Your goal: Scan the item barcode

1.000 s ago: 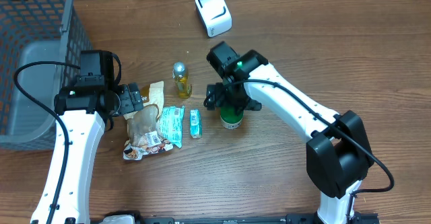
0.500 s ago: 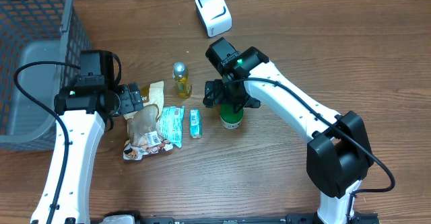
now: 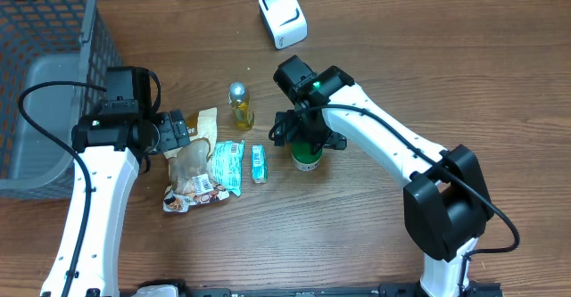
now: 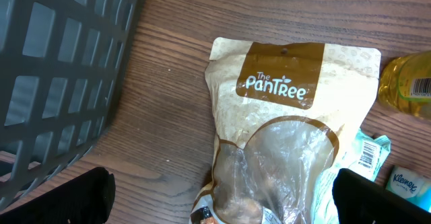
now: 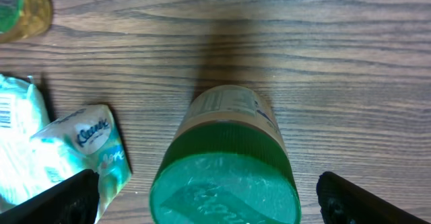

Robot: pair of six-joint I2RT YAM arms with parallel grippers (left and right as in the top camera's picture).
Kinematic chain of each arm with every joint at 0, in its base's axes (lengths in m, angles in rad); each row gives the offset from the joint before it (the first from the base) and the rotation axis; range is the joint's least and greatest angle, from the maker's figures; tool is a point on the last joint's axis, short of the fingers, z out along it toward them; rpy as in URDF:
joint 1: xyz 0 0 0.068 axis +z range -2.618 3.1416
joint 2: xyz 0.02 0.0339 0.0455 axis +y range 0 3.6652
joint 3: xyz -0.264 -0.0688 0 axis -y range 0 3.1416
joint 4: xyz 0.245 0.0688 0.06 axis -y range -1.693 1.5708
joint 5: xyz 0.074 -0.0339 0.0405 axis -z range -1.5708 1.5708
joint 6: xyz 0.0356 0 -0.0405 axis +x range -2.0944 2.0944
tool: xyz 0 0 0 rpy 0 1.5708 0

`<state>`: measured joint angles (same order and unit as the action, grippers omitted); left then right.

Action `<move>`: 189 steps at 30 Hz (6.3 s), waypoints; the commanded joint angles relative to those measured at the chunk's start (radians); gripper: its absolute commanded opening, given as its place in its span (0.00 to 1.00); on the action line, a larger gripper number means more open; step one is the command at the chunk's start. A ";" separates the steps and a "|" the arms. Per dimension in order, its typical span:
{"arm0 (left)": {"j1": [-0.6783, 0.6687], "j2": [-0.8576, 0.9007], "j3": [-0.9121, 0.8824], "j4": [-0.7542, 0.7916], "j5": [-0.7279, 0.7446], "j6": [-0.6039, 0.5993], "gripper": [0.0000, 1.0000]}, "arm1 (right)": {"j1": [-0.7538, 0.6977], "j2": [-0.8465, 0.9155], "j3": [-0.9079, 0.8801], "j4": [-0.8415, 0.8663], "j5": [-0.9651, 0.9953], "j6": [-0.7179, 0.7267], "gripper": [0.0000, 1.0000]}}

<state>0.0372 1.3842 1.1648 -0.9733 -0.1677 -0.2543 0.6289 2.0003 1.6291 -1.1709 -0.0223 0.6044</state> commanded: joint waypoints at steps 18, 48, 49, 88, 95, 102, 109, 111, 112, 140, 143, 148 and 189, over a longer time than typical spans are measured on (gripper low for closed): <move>0.002 0.002 0.021 -0.002 0.004 0.015 1.00 | 0.006 0.033 -0.069 0.043 -0.006 0.081 0.93; 0.002 0.002 0.021 -0.002 0.004 0.015 0.99 | 0.007 0.039 -0.150 0.135 0.005 0.133 0.79; 0.002 0.002 0.021 -0.002 0.004 0.015 1.00 | 0.007 0.039 -0.150 0.138 0.005 0.133 0.80; 0.002 0.002 0.021 -0.002 0.004 0.015 0.99 | 0.039 0.039 -0.151 0.148 0.081 0.181 0.77; 0.002 0.002 0.021 -0.002 0.004 0.015 0.99 | 0.039 0.039 -0.151 0.137 0.081 0.180 0.71; 0.002 0.002 0.021 -0.001 0.004 0.015 1.00 | 0.039 0.039 -0.151 0.137 0.092 0.088 0.66; 0.002 0.002 0.021 -0.002 0.004 0.015 1.00 | 0.039 0.039 -0.151 0.130 0.106 -0.012 0.57; 0.002 0.002 0.021 -0.002 0.004 0.015 1.00 | 0.039 0.039 -0.151 0.130 0.121 -0.013 0.59; 0.002 0.002 0.021 -0.001 0.004 0.015 0.99 | 0.039 0.039 -0.151 0.130 0.127 -0.011 0.64; 0.002 0.002 0.021 -0.002 0.004 0.015 1.00 | 0.039 0.039 -0.187 0.142 0.121 0.077 0.67; 0.002 0.002 0.021 -0.002 0.004 0.015 1.00 | 0.039 0.039 -0.187 0.141 0.101 0.076 0.63; 0.002 0.002 0.021 -0.002 0.004 0.015 1.00 | 0.023 0.037 -0.152 0.100 0.072 0.076 0.57; 0.002 0.002 0.021 -0.002 0.004 0.015 0.99 | -0.114 0.024 0.026 -0.322 -0.834 0.076 0.37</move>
<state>0.0372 1.3842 1.1648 -0.9733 -0.1677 -0.2543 0.5171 2.0357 1.6344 -1.4860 -0.7887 0.6777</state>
